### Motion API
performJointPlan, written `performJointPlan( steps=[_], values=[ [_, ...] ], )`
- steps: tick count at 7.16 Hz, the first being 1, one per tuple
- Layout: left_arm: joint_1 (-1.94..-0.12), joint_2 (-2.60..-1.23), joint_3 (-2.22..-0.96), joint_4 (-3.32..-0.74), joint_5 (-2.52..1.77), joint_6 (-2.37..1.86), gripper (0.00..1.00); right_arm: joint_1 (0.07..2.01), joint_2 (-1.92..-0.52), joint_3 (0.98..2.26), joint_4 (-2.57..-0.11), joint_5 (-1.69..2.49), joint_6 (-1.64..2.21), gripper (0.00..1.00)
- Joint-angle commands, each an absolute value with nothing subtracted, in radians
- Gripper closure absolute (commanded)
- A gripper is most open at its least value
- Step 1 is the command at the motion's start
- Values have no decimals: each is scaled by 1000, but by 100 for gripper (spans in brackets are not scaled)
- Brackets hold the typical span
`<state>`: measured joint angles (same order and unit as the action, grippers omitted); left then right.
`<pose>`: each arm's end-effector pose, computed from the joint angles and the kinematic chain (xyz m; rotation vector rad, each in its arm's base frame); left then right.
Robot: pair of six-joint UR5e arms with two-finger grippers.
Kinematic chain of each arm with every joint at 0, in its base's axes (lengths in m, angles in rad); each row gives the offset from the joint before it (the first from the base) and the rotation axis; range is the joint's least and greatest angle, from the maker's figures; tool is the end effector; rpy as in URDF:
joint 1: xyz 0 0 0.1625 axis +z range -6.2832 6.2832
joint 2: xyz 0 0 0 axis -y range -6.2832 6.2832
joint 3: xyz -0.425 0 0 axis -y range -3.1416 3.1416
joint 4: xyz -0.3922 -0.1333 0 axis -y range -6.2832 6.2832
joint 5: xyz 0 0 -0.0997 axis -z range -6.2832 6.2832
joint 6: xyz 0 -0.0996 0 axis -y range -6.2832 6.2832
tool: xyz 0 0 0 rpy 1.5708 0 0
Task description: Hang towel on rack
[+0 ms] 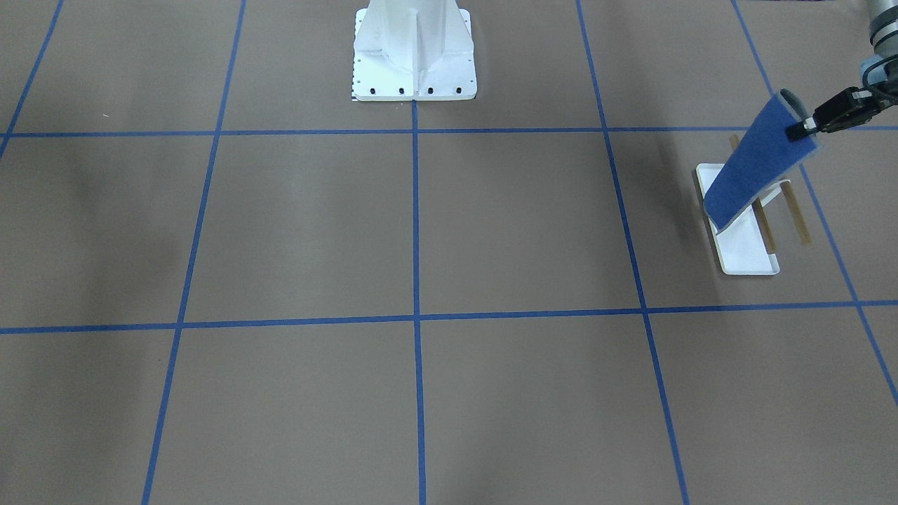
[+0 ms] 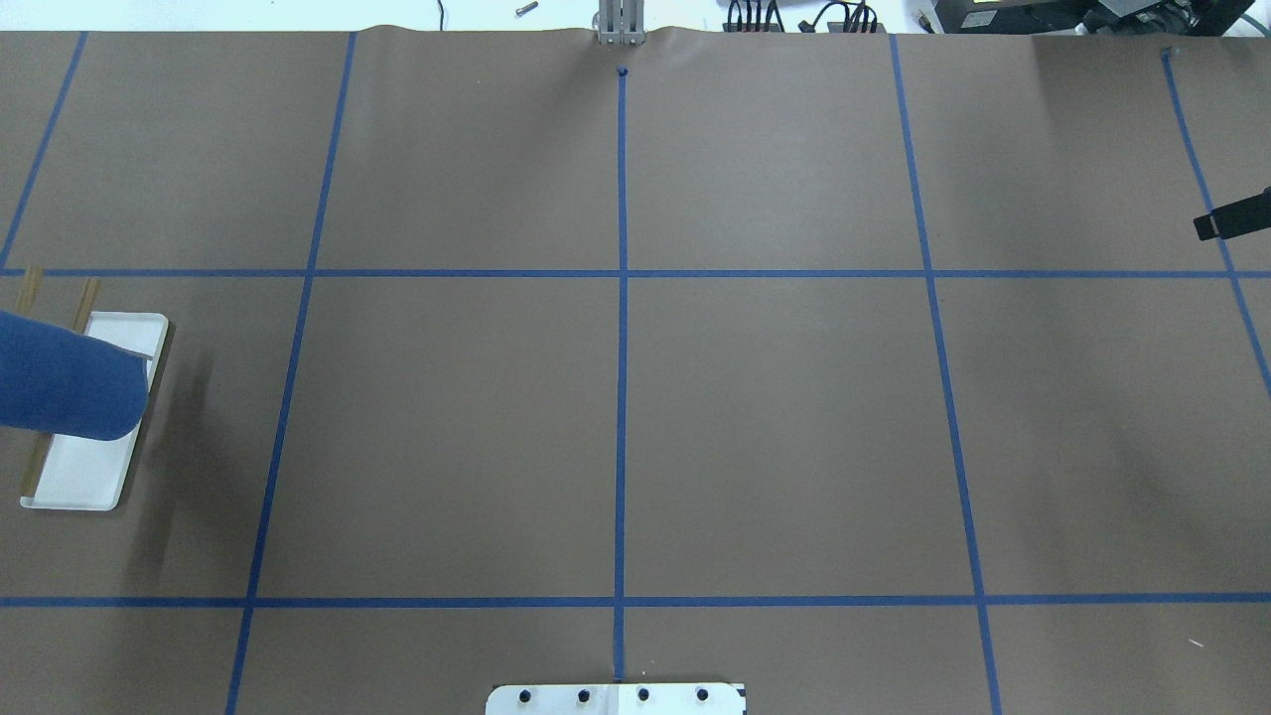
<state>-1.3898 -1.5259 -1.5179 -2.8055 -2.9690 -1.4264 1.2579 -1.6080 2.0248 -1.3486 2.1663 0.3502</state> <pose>0.0426 -0.4280 0.5421 -0.2303 1.4843 -0.2091 -0.0716 -0.4729 0.4352 0.3987 -0.7449 -0.1551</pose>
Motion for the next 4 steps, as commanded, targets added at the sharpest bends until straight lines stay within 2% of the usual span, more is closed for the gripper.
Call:
performJointPlan(
  steps=[1, 4],
  values=[
    [-1419, -1532, -1454, -2793, -3011, -1423, 100, 1258, -1603, 2022, -1348, 2168, 357, 0],
    [-1462, -1534, -1375, -2800, -3011, -1393, 100, 1258, -1598, 2026, -1348, 2168, 357, 0]
  ],
)
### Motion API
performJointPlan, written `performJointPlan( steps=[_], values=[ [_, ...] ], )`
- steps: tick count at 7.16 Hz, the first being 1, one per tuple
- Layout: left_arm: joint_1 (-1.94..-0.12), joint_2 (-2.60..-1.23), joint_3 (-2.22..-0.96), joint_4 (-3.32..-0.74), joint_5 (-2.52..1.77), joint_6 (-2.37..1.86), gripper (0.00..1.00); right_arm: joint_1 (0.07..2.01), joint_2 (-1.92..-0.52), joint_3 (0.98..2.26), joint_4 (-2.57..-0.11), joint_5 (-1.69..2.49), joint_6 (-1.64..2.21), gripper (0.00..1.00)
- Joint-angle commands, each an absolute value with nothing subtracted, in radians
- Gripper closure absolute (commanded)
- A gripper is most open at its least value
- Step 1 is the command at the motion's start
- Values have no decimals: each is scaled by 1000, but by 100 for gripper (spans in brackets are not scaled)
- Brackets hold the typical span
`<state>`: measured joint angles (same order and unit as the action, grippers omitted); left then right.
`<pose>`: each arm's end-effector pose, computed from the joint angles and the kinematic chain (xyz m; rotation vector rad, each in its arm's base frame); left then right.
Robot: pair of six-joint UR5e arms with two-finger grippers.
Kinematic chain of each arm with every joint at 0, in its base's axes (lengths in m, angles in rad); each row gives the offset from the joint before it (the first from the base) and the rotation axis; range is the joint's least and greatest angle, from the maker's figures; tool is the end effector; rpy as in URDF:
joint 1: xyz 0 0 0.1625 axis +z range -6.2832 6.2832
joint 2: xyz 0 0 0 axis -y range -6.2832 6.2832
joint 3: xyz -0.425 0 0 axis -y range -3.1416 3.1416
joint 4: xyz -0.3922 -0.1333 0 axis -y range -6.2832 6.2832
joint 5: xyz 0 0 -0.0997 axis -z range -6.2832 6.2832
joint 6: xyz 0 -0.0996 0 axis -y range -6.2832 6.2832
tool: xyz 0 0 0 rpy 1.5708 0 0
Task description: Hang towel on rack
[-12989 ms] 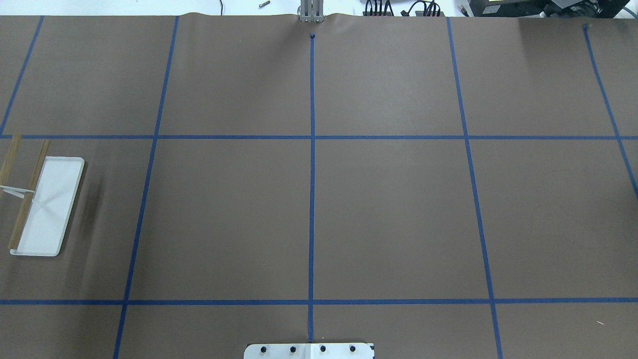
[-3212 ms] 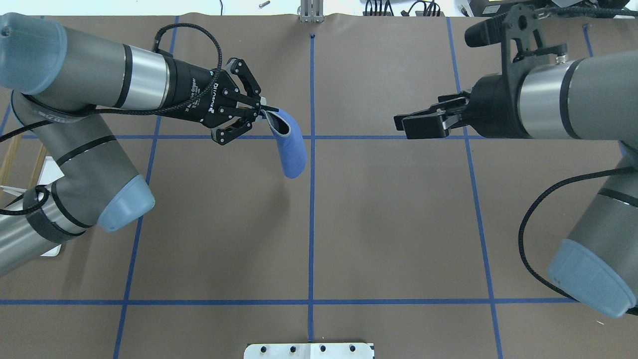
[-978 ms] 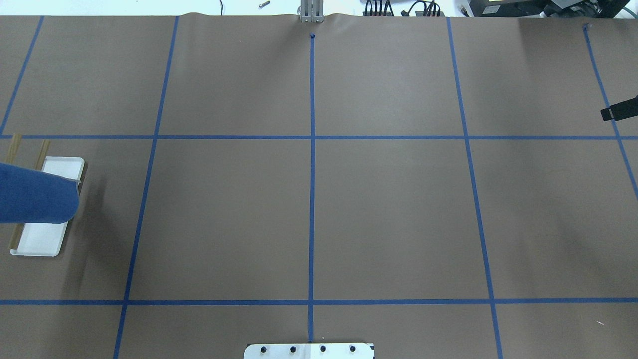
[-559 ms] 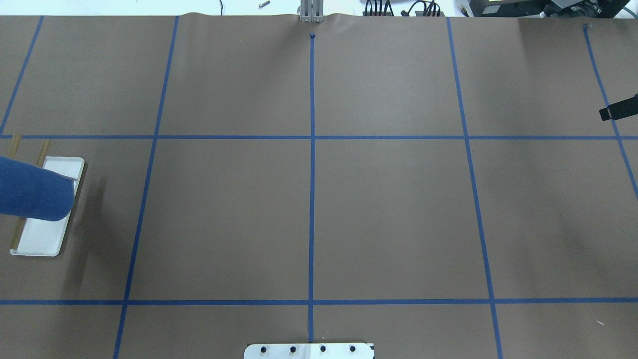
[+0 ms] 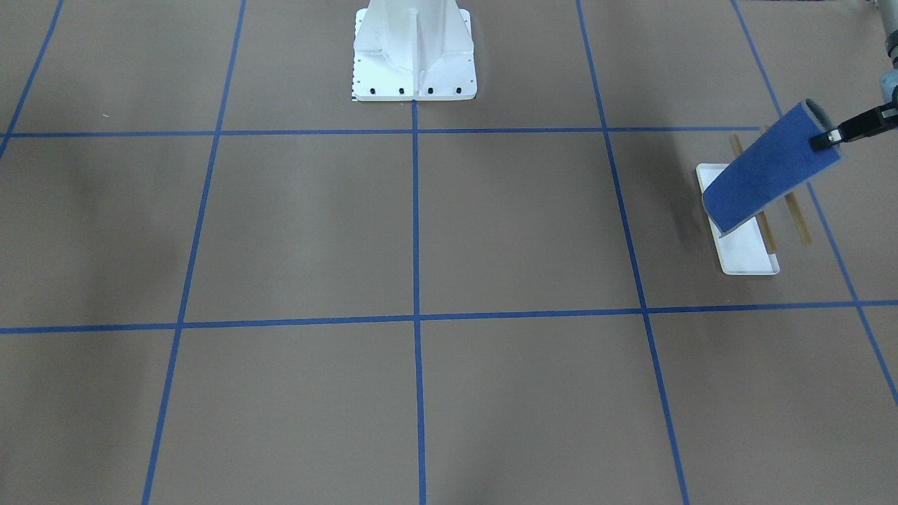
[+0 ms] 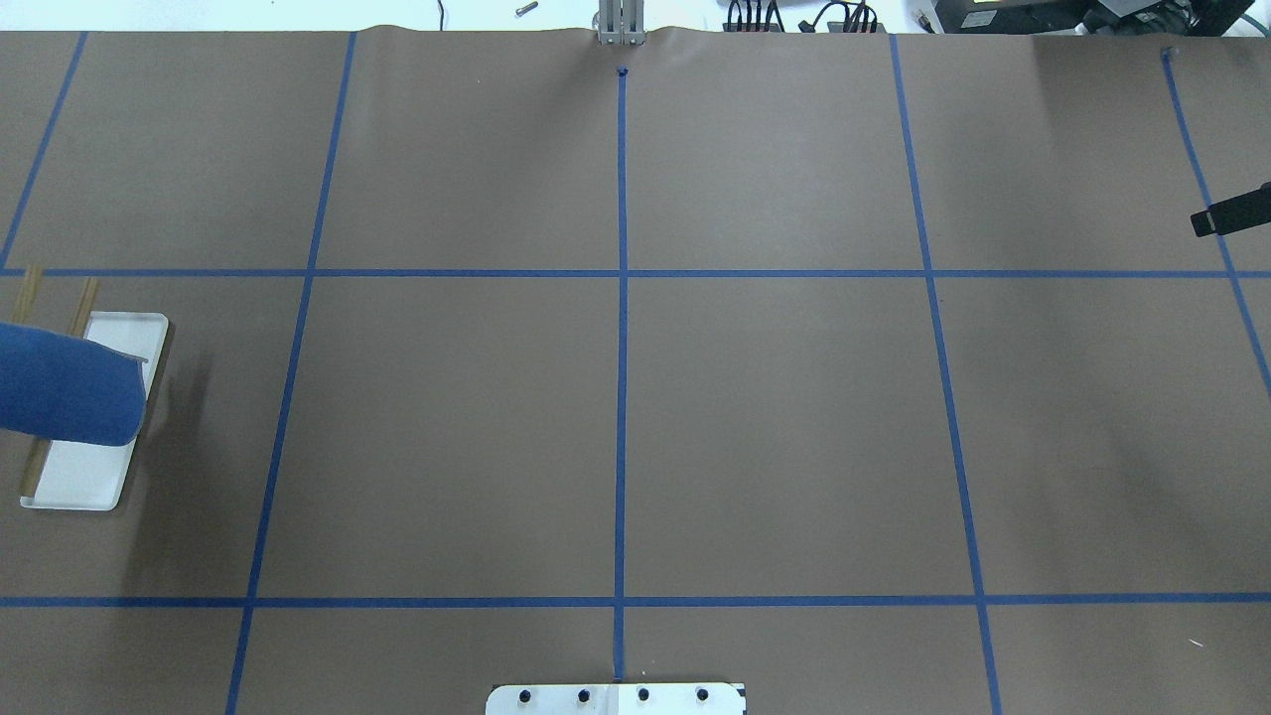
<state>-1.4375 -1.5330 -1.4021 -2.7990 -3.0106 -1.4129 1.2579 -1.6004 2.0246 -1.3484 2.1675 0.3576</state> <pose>0.0230 -0.4317 0.5894 -0.3064 1.4782 -0.2941 -0.0723 -0.4749 0.4316 0.4025 -0.7493 -0.1509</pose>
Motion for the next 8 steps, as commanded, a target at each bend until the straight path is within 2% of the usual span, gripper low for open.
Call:
performJointPlan(
  steps=[1, 5, 6, 8],
  values=[
    [-1469, -1534, -1346, -2800, -3011, -1358, 100, 1258, -1597, 2025, -1348, 2168, 357, 0],
    [-1489, -1534, -1310, -2798, -3010, -1304, 98, 1258, -1589, 2028, -1348, 2168, 357, 0],
    [-1489, -1532, -1304, -2798, -3008, -1302, 70, 1258, -1589, 2028, -1348, 2168, 357, 0],
    [-1489, -1531, -1281, -2800, -3007, -1273, 53, 1259, -1589, 2029, -1348, 2168, 357, 0]
  ],
)
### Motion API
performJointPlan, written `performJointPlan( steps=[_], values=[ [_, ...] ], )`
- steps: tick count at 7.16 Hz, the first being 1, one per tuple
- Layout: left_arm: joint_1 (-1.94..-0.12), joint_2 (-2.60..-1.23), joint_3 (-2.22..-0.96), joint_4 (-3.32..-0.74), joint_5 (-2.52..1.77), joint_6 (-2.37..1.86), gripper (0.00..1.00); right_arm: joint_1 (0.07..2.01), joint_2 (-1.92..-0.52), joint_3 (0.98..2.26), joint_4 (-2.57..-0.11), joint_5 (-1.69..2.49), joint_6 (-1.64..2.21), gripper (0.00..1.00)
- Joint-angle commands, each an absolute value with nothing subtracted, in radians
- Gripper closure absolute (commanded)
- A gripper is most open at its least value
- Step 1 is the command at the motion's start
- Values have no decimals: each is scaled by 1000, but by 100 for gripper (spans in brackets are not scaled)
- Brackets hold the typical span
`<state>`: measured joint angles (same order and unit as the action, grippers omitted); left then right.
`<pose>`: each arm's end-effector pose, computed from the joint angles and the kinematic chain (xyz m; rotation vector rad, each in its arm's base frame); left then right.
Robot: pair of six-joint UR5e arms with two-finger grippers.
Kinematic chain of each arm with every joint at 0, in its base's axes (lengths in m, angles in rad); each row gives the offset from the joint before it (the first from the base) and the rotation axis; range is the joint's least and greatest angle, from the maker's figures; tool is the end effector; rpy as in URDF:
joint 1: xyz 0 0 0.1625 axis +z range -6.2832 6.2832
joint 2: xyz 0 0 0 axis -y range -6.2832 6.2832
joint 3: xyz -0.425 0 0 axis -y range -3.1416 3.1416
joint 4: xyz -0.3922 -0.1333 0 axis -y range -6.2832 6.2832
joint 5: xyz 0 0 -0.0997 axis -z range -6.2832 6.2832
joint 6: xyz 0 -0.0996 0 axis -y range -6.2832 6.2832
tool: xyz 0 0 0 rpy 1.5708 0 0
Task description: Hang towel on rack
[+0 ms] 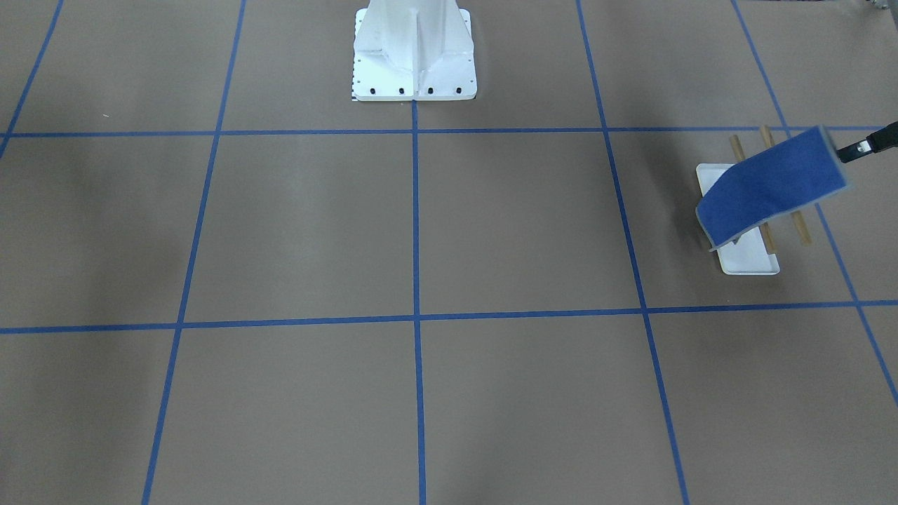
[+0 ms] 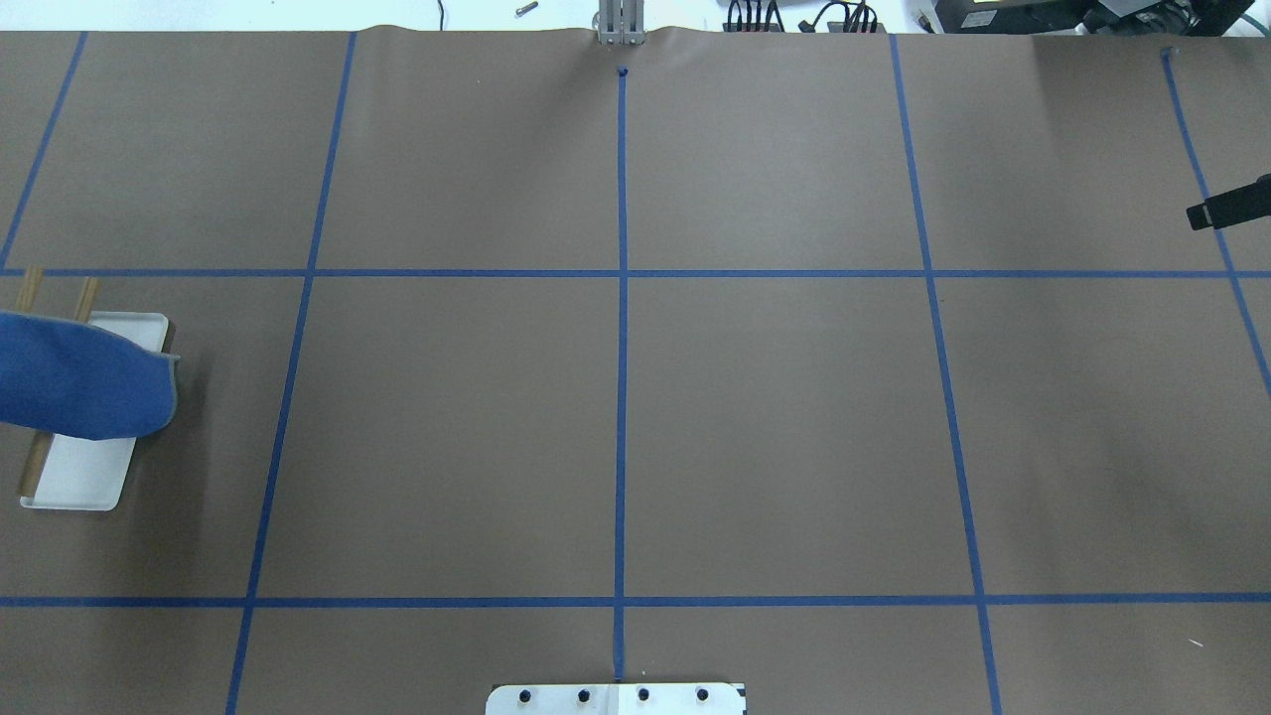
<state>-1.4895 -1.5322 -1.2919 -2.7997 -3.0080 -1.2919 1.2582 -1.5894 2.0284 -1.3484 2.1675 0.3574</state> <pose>0.0003 -0.4292 0.6390 -0.2619 1.4744 -0.3234 -0.0729 -0.4771 0.4245 0.4166 -0.7530 -0.1552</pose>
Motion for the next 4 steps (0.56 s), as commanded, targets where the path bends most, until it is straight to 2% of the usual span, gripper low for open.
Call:
performJointPlan(
  steps=[1, 4],
  values=[
    [-1489, -1520, -1267, -2801, -3007, -1255, 47, 1259, -1589, 2031, -1348, 2168, 357, 0],
    [-1497, -1514, -1267, -2801, -3005, -1255, 43, 1284, -1585, 2033, -1348, 2207, 357, 0]
  ],
)
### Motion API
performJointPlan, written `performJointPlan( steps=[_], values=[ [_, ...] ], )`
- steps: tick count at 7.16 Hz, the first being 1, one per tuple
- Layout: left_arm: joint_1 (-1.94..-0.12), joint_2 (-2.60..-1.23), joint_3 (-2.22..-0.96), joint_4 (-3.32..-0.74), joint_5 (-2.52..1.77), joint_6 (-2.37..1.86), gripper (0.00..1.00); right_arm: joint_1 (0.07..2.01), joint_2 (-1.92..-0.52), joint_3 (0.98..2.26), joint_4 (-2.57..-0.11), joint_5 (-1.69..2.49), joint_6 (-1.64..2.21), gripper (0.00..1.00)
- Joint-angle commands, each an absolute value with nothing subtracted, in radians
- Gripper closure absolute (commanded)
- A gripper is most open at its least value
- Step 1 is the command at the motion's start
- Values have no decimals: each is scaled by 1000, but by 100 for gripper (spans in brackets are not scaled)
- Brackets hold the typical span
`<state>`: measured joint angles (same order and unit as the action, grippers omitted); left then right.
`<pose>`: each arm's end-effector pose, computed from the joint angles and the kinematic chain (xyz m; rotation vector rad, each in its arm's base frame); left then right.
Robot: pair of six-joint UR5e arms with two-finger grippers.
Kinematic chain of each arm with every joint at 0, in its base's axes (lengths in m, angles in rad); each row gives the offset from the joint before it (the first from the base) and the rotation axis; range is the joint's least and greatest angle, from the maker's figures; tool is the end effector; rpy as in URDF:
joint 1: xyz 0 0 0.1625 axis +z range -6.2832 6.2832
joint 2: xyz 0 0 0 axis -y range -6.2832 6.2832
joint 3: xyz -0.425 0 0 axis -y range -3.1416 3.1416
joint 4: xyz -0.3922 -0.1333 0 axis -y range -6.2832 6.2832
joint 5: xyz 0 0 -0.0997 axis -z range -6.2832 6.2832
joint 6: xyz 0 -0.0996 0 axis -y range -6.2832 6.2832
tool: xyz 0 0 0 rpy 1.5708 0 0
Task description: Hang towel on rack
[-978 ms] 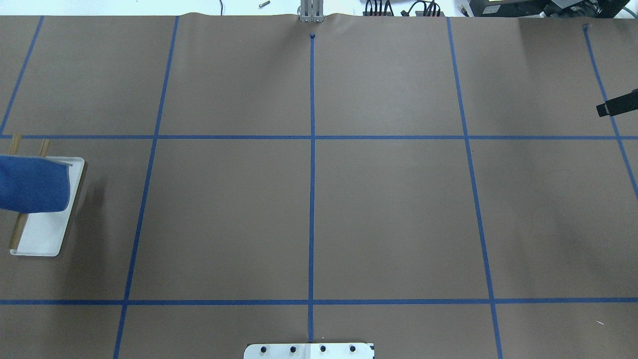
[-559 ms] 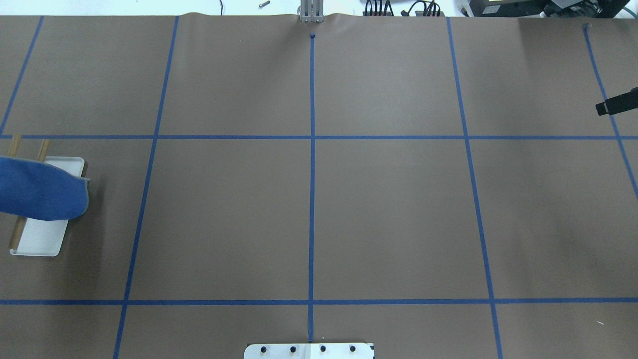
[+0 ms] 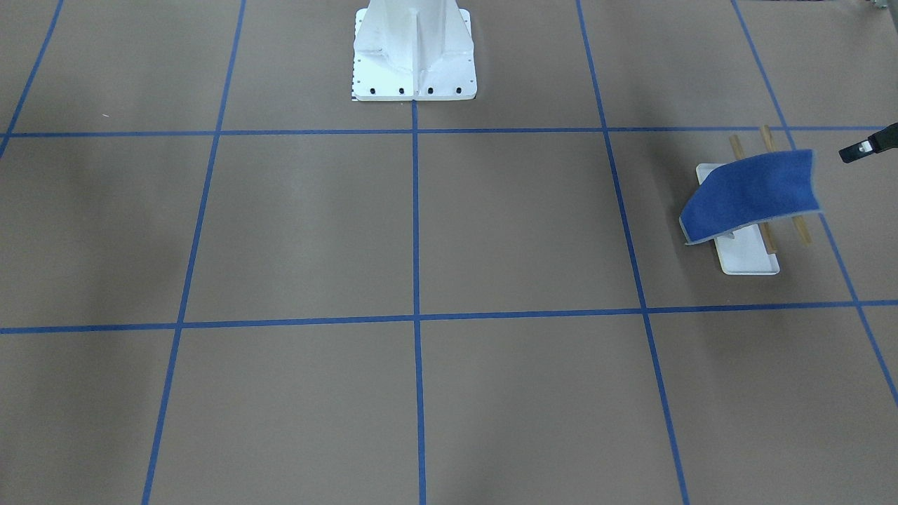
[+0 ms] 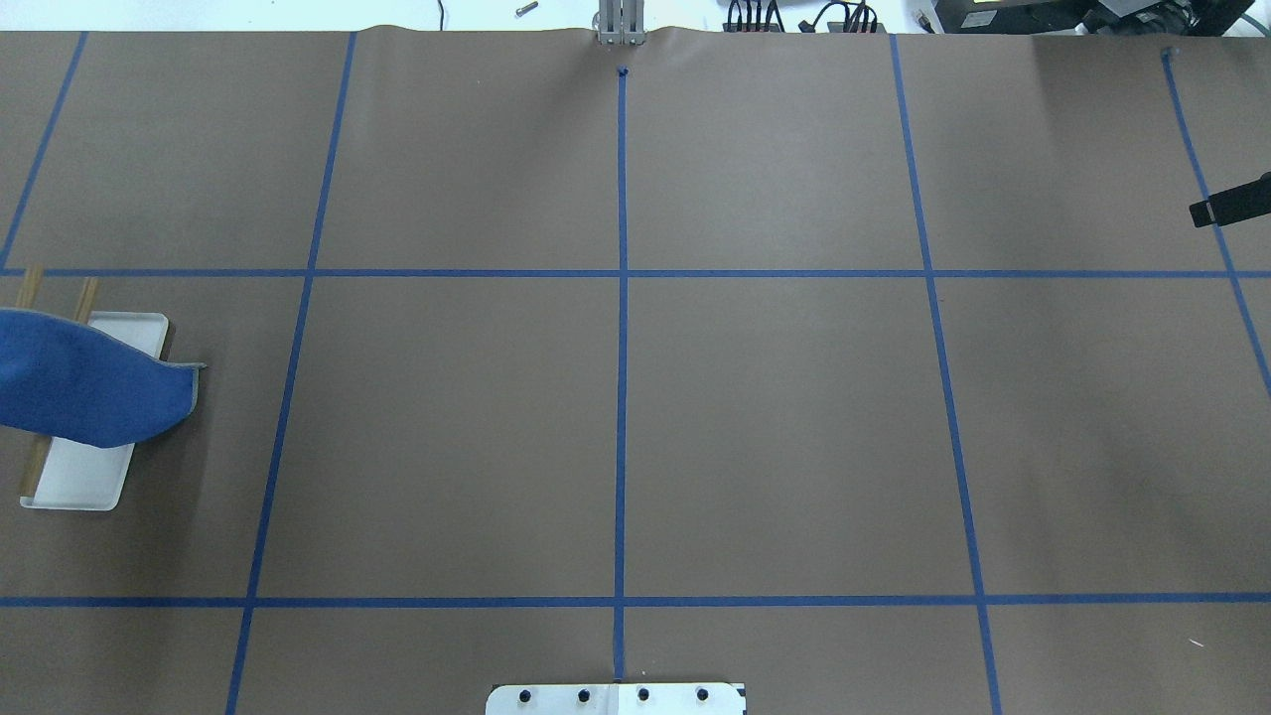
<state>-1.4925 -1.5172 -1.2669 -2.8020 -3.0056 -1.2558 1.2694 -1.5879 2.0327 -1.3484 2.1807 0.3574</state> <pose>-0.0017 -0.4204 0.6564 -0.2607 1.4692 -0.3265 -0.0684 -0.4768 0.4211 0.4212 -0.7636 -0.1510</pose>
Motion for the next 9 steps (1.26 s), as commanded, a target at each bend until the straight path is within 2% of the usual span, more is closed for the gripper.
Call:
performJointPlan(
  steps=[1, 4, 6, 8, 9],
  values=[
    [-1502, -1514, -1266, -2801, -3002, -1255, 41, 1287, -1580, 2033, -1350, 2213, 357, 0],
    [-1502, -1526, -1262, -2795, -2938, -1255, 33, 1287, -1578, 2029, -1353, 2214, 357, 0],
    [-1503, -1528, -1270, -2809, -2918, -1255, 32, 1299, -1577, 2025, -1364, 2212, 348, 0],
    [-1526, -1537, -1273, -2896, -2686, -1253, 11, 1357, -1577, 1996, -1387, 2215, 292, 0],
    [-1526, -1523, -1267, -2907, -2615, -1205, 4, 1364, -1577, 1987, -1385, 2215, 287, 0]
  ],
)
